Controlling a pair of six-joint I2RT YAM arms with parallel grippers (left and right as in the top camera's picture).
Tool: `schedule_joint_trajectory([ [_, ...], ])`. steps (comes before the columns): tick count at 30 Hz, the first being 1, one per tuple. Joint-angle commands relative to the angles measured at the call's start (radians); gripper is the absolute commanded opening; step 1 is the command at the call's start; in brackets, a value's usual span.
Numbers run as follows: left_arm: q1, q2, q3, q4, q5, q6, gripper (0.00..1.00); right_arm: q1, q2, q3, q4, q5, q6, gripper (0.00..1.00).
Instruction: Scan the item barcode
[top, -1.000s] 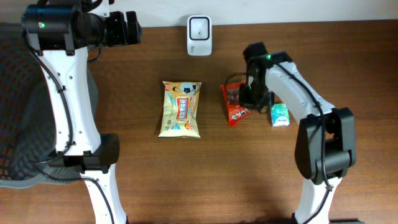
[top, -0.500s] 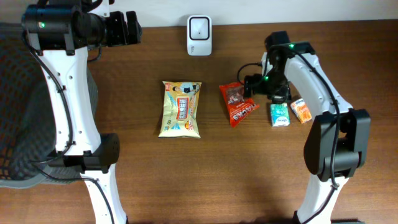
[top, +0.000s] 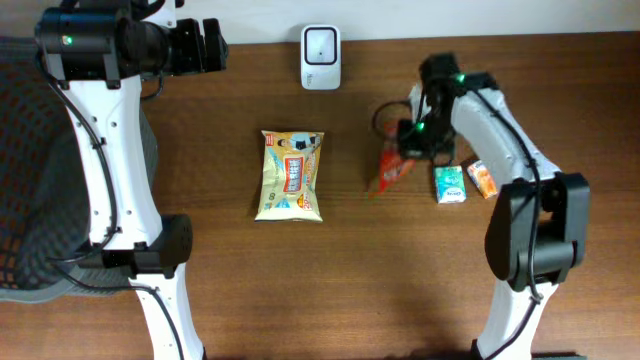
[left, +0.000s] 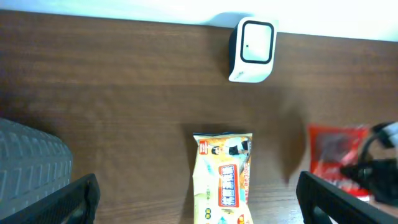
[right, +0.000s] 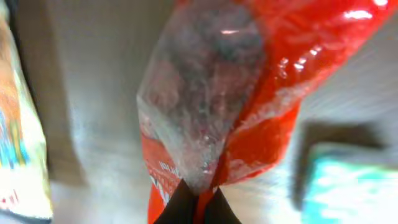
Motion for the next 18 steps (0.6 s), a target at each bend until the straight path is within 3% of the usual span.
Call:
schedule_joint_trajectory([
  [1,0.002,-0.016,0.012,0.000,0.006,-0.006,0.99,0.021,-0.023,0.229,-0.200,0.412,0.109,0.04],
  [3,0.002,-0.016,0.012,0.000,0.006,-0.006,0.99,0.068,-0.020,0.261,-0.283,0.671,0.198,0.04],
  [5,0.002,-0.016,0.012,0.000,0.006,-0.006,0.99,0.126,0.003,0.215,-0.278,0.796,0.253,0.04],
  [9,0.002,-0.016,0.012,0.000,0.006,-0.006,0.99,0.229,0.119,0.153,-0.225,0.811,0.311,0.04],
  [12,0.002,-0.016,0.012,0.000,0.006,-0.006,0.99,0.340,0.163,0.153,-0.178,0.706,0.331,0.20],
  [13,0.002,-0.016,0.012,0.000,0.006,-0.006,0.99,0.377,0.163,0.153,-0.145,0.669,0.331,0.29],
  [14,0.002,-0.016,0.012,0.000,0.006,-0.006,0.99,0.410,0.164,0.153,-0.107,0.629,0.331,0.44],
  [16,0.002,-0.016,0.012,0.000,0.006,-0.006,0.99,0.436,0.164,0.153,-0.053,0.549,0.331,0.56],
  [18,0.002,-0.016,0.012,0.000,0.006,-0.006,0.99,0.425,0.157,0.167,-0.047,0.430,0.331,0.58],
])
